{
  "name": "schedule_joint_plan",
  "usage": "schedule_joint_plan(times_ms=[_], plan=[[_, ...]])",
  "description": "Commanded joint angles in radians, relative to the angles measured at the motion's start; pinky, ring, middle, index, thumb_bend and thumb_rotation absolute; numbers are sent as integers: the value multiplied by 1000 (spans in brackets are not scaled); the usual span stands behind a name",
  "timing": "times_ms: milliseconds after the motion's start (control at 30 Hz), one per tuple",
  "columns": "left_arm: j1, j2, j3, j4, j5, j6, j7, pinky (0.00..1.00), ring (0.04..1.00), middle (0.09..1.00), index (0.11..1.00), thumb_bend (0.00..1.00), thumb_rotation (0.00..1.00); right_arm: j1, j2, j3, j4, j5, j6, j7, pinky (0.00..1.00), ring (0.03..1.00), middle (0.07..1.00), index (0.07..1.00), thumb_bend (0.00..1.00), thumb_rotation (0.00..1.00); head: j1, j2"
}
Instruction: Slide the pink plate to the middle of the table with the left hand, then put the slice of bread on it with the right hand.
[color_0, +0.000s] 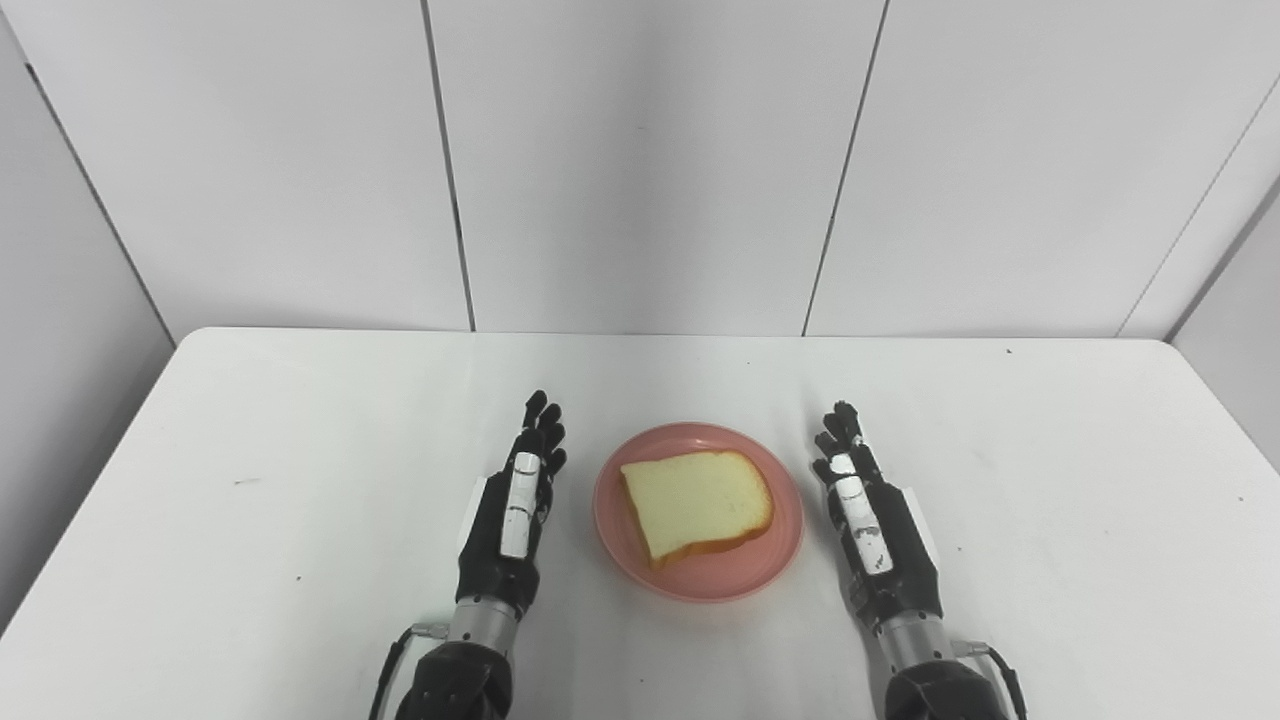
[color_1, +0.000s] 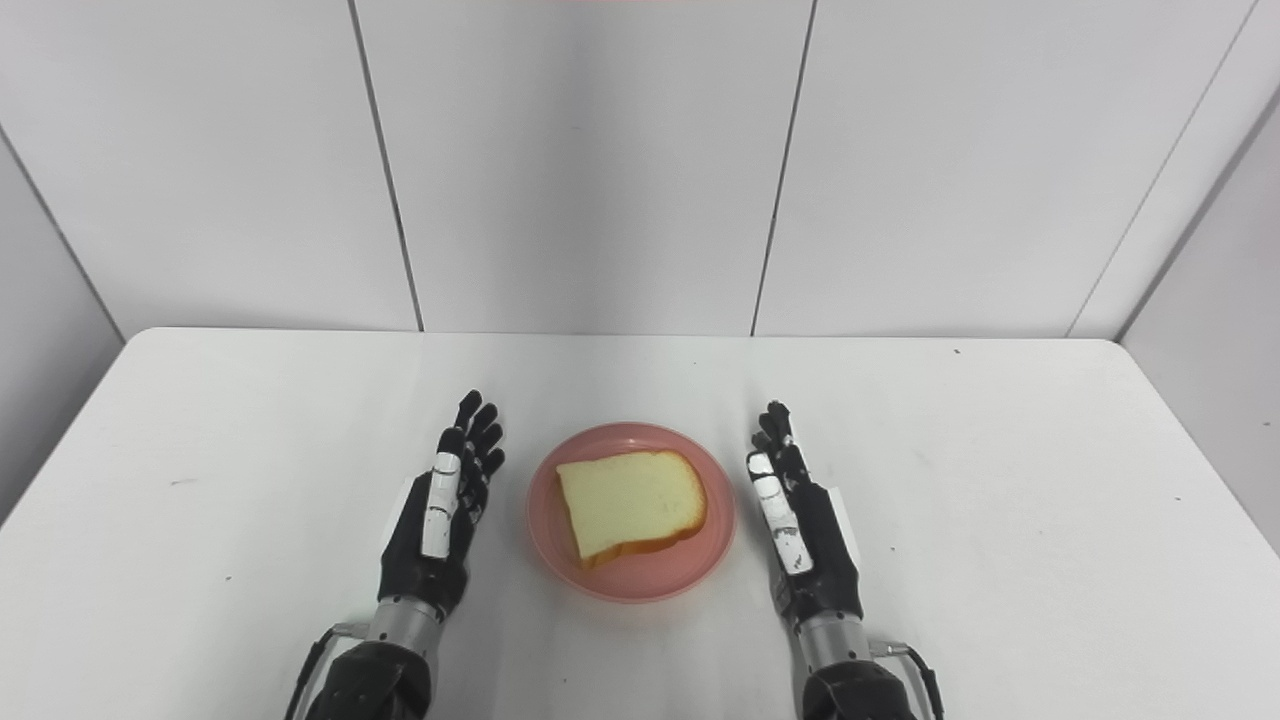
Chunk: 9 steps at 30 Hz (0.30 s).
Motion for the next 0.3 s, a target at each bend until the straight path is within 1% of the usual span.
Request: schedule_joint_plan(times_ms=[0, 167, 267], plan=[[36, 7, 4, 14, 6, -11, 5, 1000, 1000, 1000, 1000, 721, 1000, -23, 4, -4, -14, 8, -4, 15, 1000, 1000, 1000, 1000, 687, 828, 1, 0], [39, -10, 12, 6, -14, 16, 7, 1000, 1000, 1000, 1000, 726, 1000, -25, -1, -11, -11, 18, 3, 28, 1000, 1000, 1000, 1000, 712, 828, 13, 3], [41, -14, 13, 0, 0, 23, 19, 1000, 1000, 1000, 1000, 727, 1000, -25, -3, -13, -16, 17, 12, 30, 1000, 1000, 1000, 1000, 701, 830, 10, 5]])
